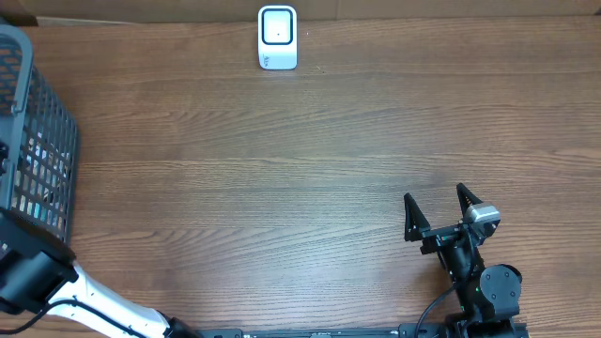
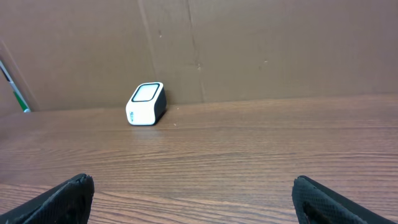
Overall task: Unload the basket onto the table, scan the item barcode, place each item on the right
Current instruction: 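Lower the left gripper into the basket and grasp the green-lidded jar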
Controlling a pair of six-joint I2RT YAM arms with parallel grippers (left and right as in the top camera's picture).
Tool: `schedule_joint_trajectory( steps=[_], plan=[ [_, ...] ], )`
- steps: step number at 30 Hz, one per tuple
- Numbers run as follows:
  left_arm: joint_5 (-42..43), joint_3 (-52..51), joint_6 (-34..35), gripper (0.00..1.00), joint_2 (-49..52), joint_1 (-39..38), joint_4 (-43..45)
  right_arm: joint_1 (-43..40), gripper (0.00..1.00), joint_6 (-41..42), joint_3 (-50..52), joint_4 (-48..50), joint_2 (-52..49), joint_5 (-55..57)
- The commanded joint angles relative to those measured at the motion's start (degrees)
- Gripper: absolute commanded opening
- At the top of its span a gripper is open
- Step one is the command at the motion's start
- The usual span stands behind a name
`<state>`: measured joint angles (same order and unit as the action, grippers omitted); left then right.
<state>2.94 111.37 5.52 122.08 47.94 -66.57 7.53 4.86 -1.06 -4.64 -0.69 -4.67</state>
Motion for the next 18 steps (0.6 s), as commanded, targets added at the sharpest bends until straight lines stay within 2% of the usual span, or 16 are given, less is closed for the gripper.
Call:
schedule_joint_trajectory(
  steps=[1,9,13,18],
  plan=[
    [0.94,0.46,-0.63,0.7,1.07,-1.38,1.14,0.24,1.0,-0.22,0.61,0.24,0.52,-0.13],
    [0.37,5.16,-0.46,0.69,0.9,-1.38,2.05,0.24,1.0,-0.22,0.61,0.24,0.52,-0.13],
    [-5.18,10.8,1.03,0.7,0.85,-1.38,0.26,0.24,1.0,-0.22,0.61,0.24,0.52,-0.13],
    [-13.73,12.52,2.93,0.82,0.92,-1.05,0.15,0.24,1.0,-0.22,0.61,0.24,0.52,-0.13]
  ],
)
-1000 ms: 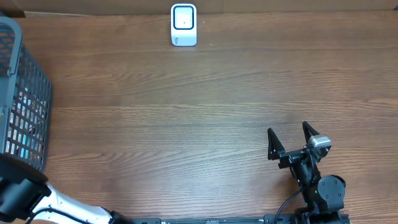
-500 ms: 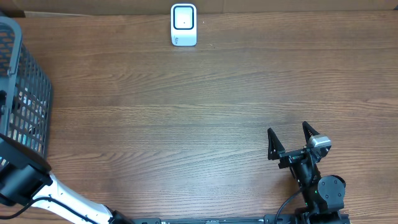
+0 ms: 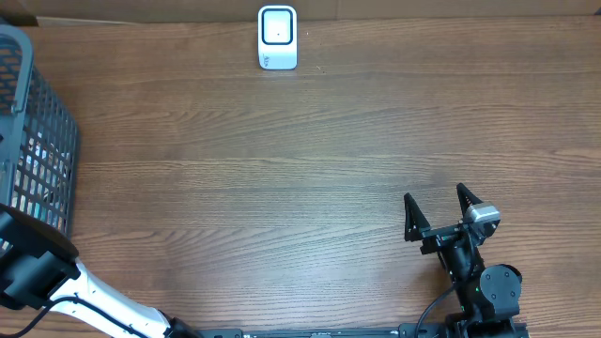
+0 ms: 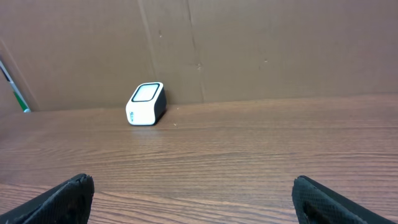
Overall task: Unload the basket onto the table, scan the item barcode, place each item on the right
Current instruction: 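Lower the left gripper into the basket and grasp the green-lidded jar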
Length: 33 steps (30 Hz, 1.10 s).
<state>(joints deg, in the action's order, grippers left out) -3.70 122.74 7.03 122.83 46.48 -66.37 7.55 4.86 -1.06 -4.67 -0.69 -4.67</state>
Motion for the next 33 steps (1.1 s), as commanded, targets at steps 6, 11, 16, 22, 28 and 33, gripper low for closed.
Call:
schedule_joint_trajectory(
  steps=[6,11,16,22,28,33],
  plan=[
    [-7.17,0.98,1.79,0.92,1.29,1.51,3.34,0.22,1.0,-0.22,0.61,0.26,0.52,-0.13],
    [-6.8,0.72,1.79,0.93,3.19,1.66,5.44,0.22,1.0,-0.22,0.61,0.26,0.52,-0.13],
    [-6.82,0.72,1.79,1.0,6.38,1.7,7.34,0.22,1.0,-0.22,0.61,0.26,0.52,-0.13],
    [-7.26,0.72,1.77,1.0,9.6,1.84,8.9,0.22,1.0,-0.22,0.61,0.26,0.52,-0.13],
    [-7.26,0.72,1.75,1.0,11.39,1.9,11.41,0.22,1.0,-0.22,0.61,0.26,0.52,-0.13],
    [-7.21,0.72,1.75,0.99,11.85,1.86,13.42,0.22,1.0,-0.22,0.61,0.26,0.52,-0.13]
  ],
)
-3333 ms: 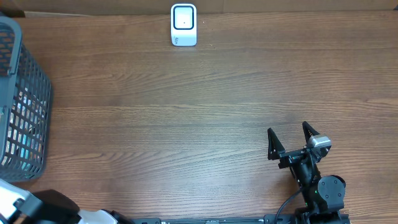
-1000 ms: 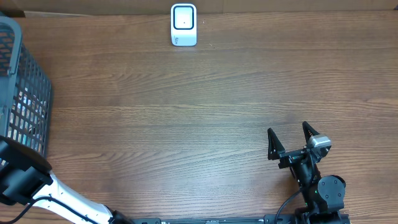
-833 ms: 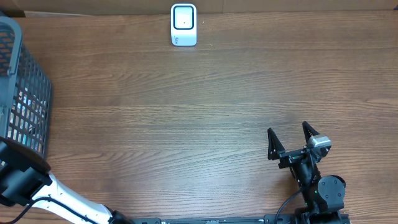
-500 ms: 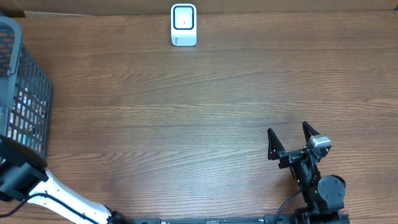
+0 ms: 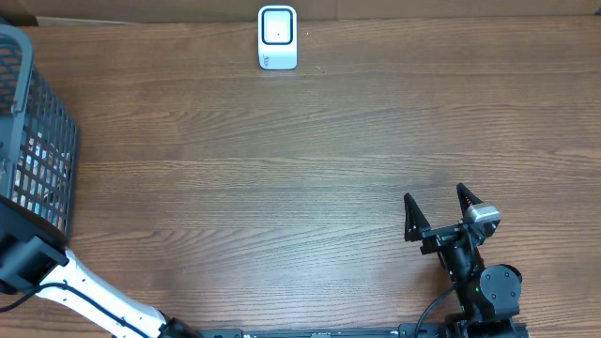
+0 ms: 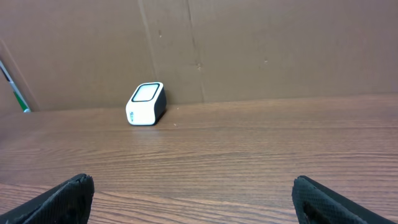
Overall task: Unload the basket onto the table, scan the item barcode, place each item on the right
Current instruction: 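Lower the left gripper into the basket and grasp the green-lidded jar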
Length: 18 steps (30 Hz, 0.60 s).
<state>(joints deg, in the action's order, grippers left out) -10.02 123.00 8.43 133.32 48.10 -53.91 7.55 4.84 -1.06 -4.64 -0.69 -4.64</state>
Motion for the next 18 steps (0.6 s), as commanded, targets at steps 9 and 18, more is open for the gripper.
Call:
schedule_joint_trajectory(
  steps=[9,18],
  plan=[
    [-0.39,-1.18,0.37,0.92,1.38,0.26,3.37,0.22,1.0,-0.2,0.61,0.24,0.52,-0.15],
    [-0.44,-2.6,0.37,0.81,1.38,0.26,4.81,0.22,1.0,-0.2,0.61,0.24,0.52,-0.15]
  ],
)
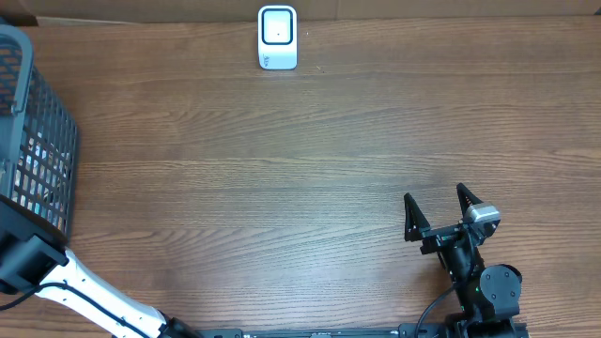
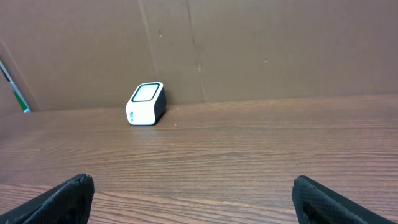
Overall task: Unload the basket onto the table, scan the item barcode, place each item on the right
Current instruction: 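Lower the left gripper into the basket and grasp the green-lidded jar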
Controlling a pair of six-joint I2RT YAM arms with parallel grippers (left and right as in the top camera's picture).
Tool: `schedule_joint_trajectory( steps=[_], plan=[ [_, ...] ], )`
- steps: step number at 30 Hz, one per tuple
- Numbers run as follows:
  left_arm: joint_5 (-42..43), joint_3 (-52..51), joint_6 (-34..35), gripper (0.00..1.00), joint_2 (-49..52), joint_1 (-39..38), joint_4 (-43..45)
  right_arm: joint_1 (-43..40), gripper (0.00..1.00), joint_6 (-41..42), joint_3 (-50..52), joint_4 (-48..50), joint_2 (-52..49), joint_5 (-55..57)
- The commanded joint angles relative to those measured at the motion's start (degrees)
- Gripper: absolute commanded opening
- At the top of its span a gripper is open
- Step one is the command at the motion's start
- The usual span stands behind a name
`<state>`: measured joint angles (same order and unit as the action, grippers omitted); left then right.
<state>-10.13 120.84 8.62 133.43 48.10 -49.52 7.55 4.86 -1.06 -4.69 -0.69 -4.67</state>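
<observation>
The white barcode scanner (image 1: 277,38) stands at the far edge of the table, and its pale window faces up; it also appears as the scanner (image 2: 146,104) against the cardboard wall. My right gripper (image 1: 438,214) rests open near the front right with nothing between its fingers (image 2: 69,198). Only a dark section and a white link of my left arm (image 1: 33,263) show at the left edge, so its gripper is out of view. White and teal items (image 1: 38,178) show dimly through the basket's mesh.
A dark mesh basket (image 1: 56,113) stands at the table's left edge. A brown cardboard wall (image 2: 261,50) closes off the far side behind the scanner. The wooden table (image 1: 282,188) stretches between scanner and right gripper.
At the oldest moment the dark section of my left arm lay across the basket's near corner. It then shifted slightly, and by the last earlier moment it sat lower and closer to the left edge, where it stays. My right gripper stayed open and still throughout.
</observation>
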Motion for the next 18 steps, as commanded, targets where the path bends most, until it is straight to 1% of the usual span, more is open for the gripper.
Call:
schedule_joint_trajectory(
  steps=[1,5,8,9,10,12,15,16,18],
  plan=[
    [-0.31,-0.59,0.2,0.8,1.27,0.26,0.44,0.22,1.0,-0.22,0.61,0.28,0.52,-0.13],
    [-0.31,-1.88,0.2,0.81,1.27,0.24,0.85,0.22,1.0,-0.22,0.61,0.28,0.52,-0.13],
    [-0.31,-3.76,0.22,0.77,1.27,0.24,2.1,0.22,1.0,-0.22,0.61,0.28,0.52,-0.13],
    [-0.33,-4.09,0.22,0.73,1.27,0.24,2.23,0.22,1.0,-0.22,0.61,0.28,0.52,-0.13],
    [-0.33,-4.15,0.2,0.66,1.27,0.24,2.23,0.22,1.0,-0.22,0.61,0.28,0.52,-0.13],
    [-0.37,-4.04,0.17,0.62,1.25,0.24,2.95,0.22,1.0,-0.22,0.61,0.28,0.52,-0.13],
    [-0.37,-3.08,0.15,0.53,0.9,0.24,2.89,0.22,1.0,-0.22,0.61,0.28,0.52,-0.13],
    [-0.37,-2.73,0.17,0.48,0.76,0.24,2.8,0.22,1.0,-0.22,0.61,0.28,0.52,-0.13],
    [-0.35,-1.99,0.17,0.42,0.42,0.2,2.19,0.22,1.0,-0.22,0.61,0.28,0.52,-0.13]
  ],
)
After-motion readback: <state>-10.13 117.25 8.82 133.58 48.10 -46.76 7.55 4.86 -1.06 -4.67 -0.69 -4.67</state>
